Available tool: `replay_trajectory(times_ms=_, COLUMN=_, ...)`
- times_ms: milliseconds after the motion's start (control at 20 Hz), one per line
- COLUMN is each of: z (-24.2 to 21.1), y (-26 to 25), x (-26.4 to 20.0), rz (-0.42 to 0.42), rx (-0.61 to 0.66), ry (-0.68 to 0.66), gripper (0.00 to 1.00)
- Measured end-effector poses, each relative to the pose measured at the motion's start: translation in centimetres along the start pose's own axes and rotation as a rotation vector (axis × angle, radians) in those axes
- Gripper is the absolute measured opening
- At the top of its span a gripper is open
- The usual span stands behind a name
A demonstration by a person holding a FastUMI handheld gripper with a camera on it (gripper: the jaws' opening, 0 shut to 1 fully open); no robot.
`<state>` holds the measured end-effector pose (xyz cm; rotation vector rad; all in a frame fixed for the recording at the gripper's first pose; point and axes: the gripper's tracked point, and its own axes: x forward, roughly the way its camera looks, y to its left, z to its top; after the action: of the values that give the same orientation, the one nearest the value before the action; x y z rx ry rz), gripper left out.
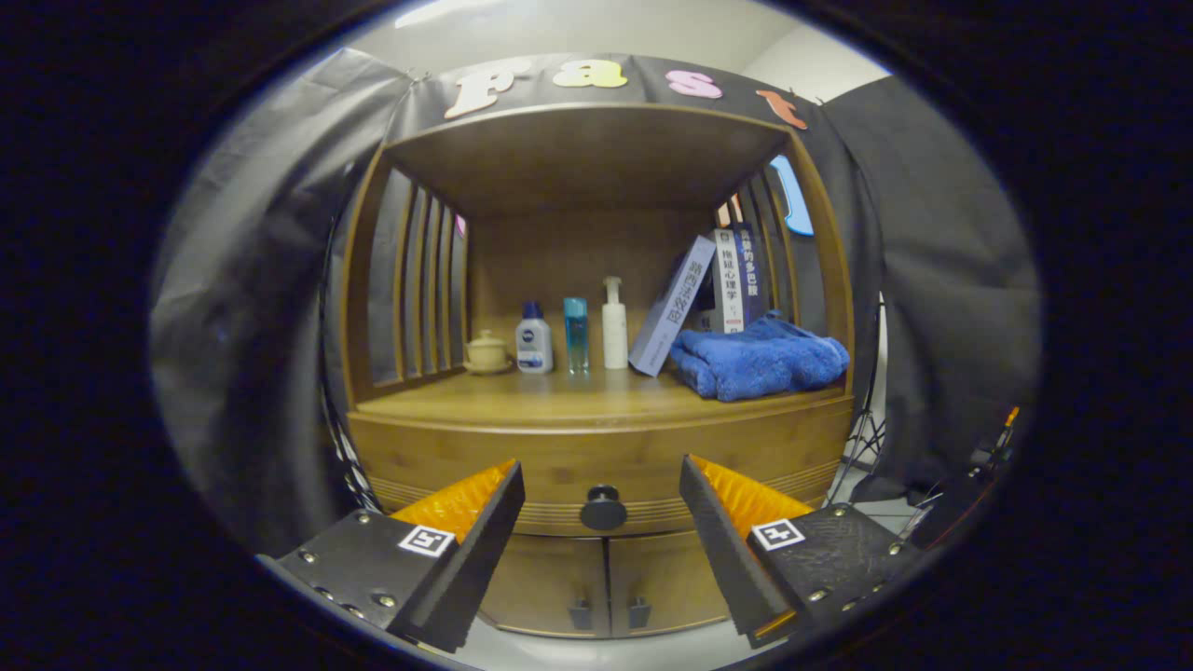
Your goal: Pull open the drawer, take out the items inside it, and place them on the countertop above the cabinet.
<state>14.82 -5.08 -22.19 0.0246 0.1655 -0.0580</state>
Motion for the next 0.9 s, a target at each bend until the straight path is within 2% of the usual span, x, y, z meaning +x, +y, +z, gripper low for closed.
replay_trajectory(times_ms=100, z=-2.8, y=0.2, x=1.6, rz=0.032, rx=-0.016, ry=0.042, gripper=1.0)
replay_trajectory(times_ms=200, z=-4.2, y=0.7, x=2.9, rz=0.047, rx=0.028, ry=0.082, gripper=1.0)
replay_trajectory(times_ms=350, z=-4.6, y=-0.5, x=5.1, rz=0.011, rx=0.059, ry=0.086, gripper=1.0)
replay_trajectory(times_ms=400, z=-4.9, y=0.3, x=5.4, rz=0.051, rx=0.079, ry=0.093, gripper=0.86)
replay_trajectory(times_ms=450, z=-5.3, y=1.0, x=4.8, rz=0.056, rx=0.086, ry=0.111, gripper=0.72)
replay_trajectory(times_ms=550, z=-5.3, y=0.7, x=6.9, rz=0.046, rx=0.067, ry=0.094, gripper=0.45)
replay_trajectory(times_ms=750, z=-6.5, y=0.7, x=8.0, rz=0.001, rx=0.027, ry=0.081, gripper=0.44)
replay_trajectory(times_ms=900, z=-5.8, y=1.0, x=7.9, rz=0.048, rx=0.009, ry=0.008, gripper=0.44)
